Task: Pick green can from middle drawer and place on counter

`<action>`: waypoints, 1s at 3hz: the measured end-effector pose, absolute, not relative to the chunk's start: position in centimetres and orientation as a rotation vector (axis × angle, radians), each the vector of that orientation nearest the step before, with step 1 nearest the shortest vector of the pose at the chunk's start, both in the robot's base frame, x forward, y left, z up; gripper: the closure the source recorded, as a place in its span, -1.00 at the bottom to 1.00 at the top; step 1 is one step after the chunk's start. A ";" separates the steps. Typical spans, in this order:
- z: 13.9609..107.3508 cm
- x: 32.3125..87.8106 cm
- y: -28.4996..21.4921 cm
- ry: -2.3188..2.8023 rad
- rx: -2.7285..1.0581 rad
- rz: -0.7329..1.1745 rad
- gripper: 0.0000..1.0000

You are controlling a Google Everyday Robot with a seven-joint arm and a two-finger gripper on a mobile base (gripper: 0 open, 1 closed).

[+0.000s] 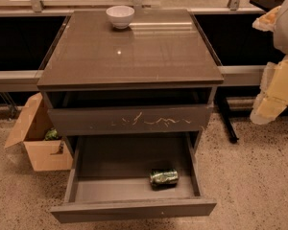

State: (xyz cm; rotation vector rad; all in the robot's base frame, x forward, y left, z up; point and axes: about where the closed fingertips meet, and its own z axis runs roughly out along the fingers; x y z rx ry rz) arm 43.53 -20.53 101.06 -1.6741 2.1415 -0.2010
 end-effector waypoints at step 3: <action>98.2 44.6 -20.5 2.108 -1.765 -0.106 -1.00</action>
Offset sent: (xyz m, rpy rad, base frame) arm 0.0044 0.0018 -0.0105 0.0094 0.0348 0.0489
